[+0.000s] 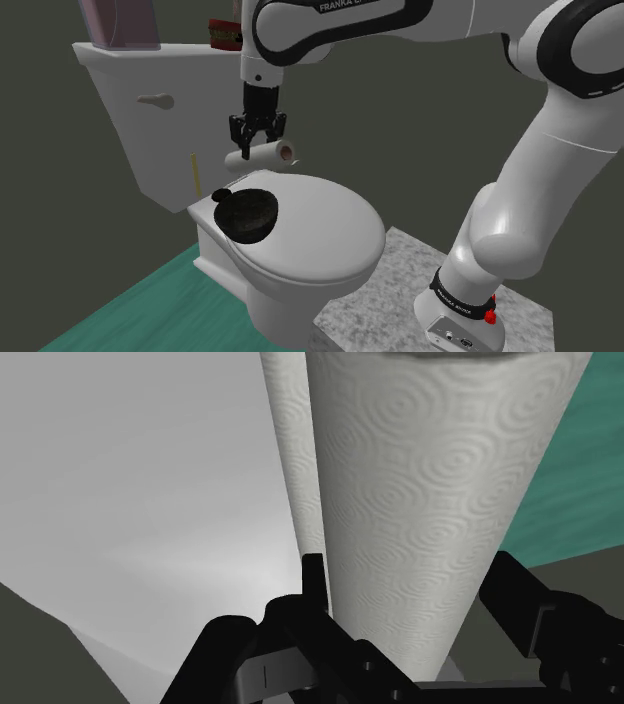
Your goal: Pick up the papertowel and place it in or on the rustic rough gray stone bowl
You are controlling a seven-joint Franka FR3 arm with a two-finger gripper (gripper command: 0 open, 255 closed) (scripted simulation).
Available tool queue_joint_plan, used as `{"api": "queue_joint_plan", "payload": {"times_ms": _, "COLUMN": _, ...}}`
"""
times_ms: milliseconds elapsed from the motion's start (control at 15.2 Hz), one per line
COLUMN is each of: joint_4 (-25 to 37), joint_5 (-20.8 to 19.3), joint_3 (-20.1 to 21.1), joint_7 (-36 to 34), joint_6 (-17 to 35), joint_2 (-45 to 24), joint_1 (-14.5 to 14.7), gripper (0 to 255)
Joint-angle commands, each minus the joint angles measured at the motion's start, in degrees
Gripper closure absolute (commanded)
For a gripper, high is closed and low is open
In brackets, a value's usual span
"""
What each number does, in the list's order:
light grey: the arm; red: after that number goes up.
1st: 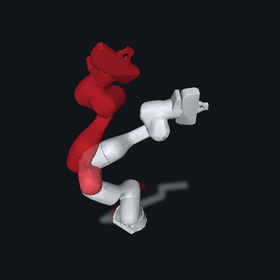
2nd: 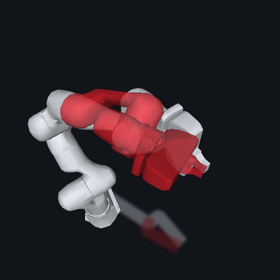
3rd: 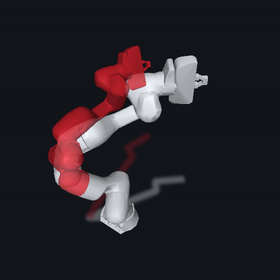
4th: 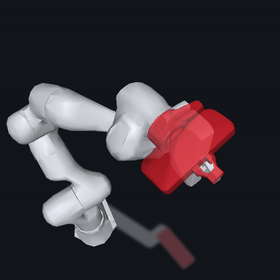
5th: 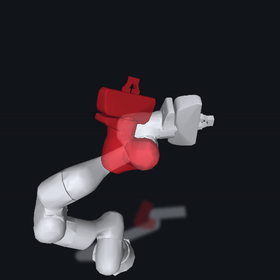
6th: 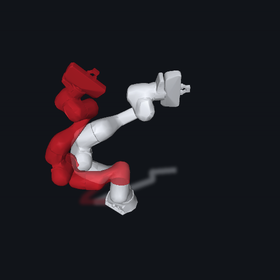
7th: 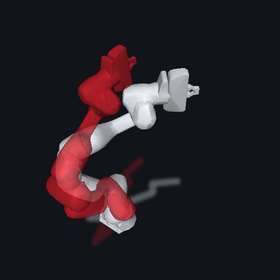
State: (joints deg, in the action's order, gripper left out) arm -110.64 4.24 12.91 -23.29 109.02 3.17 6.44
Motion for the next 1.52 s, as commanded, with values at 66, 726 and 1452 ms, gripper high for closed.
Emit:
{"api": "queue_joint_plan", "payload": {"times_ms": 66, "joint_4": -2.28, "joint_5": 0.6, "joint_3": 1.82, "joint_7": -3.3, "joint_6": 0.26, "joint_2": 2.28, "joint_1": 1.66, "gripper": 255}}
{"api": "queue_joint_plan", "payload": {"times_ms": 726, "joint_4": -8.23, "joint_5": 0.61, "joint_3": 2.44, "joint_7": -3.84, "joint_6": 7.14, "joint_2": 1.38, "joint_1": 2.11, "gripper": 255}}
{"api": "queue_joint_plan", "payload": {"times_ms": 1452, "joint_4": -11.3, "joint_5": 0.39, "joint_3": 2.59, "joint_7": -3.86, "joint_6": 11.59, "joint_2": -0.04, "joint_1": 2.18, "gripper": 255}}
